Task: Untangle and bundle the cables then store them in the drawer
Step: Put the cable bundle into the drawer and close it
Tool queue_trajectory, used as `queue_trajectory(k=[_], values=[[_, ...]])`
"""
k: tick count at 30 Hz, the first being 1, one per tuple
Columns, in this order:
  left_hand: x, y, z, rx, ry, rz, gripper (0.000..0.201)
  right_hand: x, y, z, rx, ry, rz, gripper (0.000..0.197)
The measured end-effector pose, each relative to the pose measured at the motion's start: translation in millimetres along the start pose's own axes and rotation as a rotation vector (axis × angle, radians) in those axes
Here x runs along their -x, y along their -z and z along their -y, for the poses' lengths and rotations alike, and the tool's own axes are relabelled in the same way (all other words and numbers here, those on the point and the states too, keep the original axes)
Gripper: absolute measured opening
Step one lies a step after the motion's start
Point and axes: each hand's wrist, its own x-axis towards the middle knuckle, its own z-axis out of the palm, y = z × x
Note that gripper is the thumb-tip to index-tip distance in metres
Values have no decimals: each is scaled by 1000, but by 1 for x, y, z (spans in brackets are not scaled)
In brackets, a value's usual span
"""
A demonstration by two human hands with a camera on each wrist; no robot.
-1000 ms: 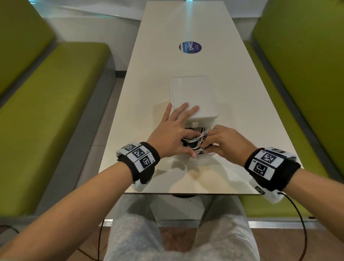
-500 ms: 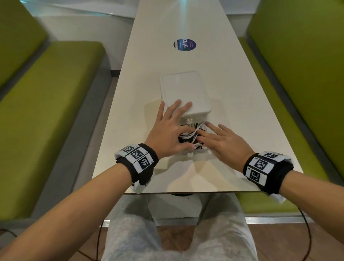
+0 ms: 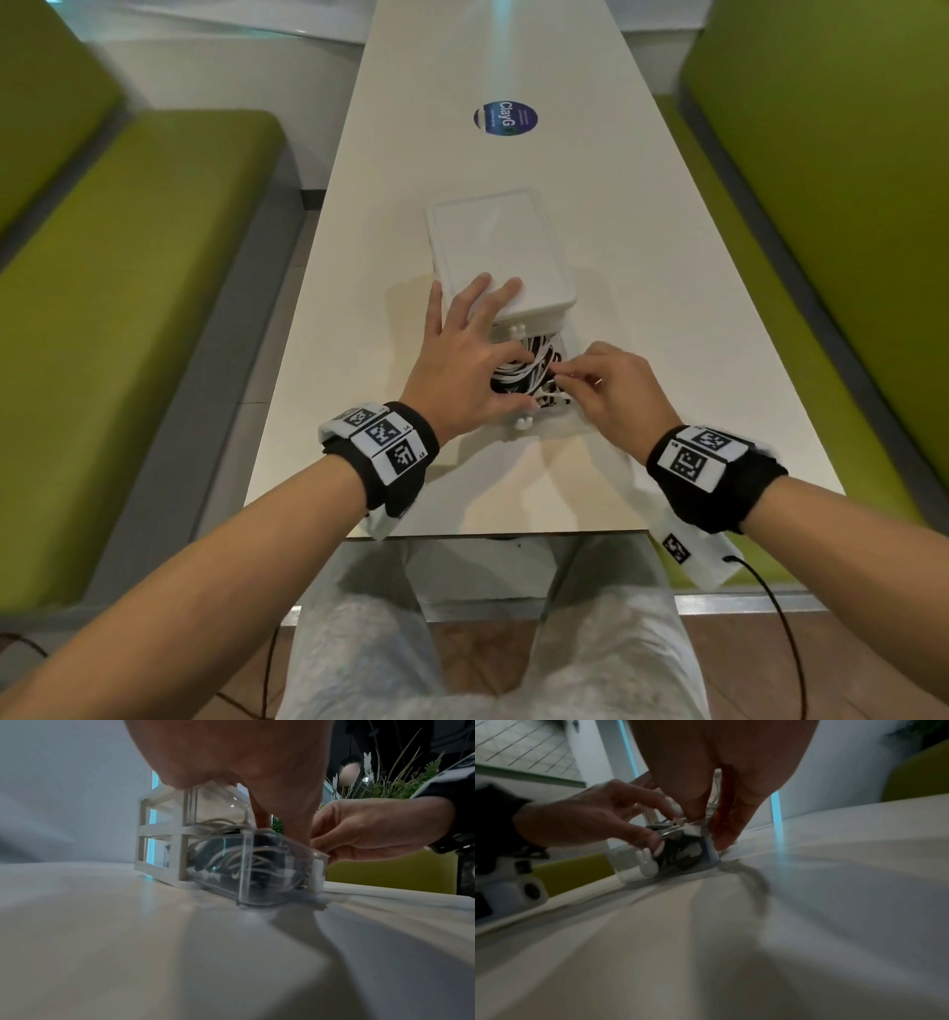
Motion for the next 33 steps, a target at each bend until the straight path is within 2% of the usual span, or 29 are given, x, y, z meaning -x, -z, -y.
queue_trajectory(k=[4,6,9,13,20,24,28,33], values=[[1,1,4,20,-20,-1,51,5,8,4,-101,-64,77,23],[2,1,3,18,-20,-9,49,9,5,8,-116,-130,48,33],[1,-1,1,4,-13,-11,50,7,-5,12,-108,-211,-67,25],[1,0,2,8,-8,14,54,1,-4,14,-148,-319,-25,19],[1,5,18,-3,-134,87,48,9,-4,16,-142,-339,19,27],[3,2,17,-46,-138,91,51,10,0,21,-109,-313,38,26],[2,3,16,-18,-119,61,48,7,-2,29,-82,-311,58,38],[2,7,23,39,-168,105,51,6,3,30,-36,-309,63,20]])
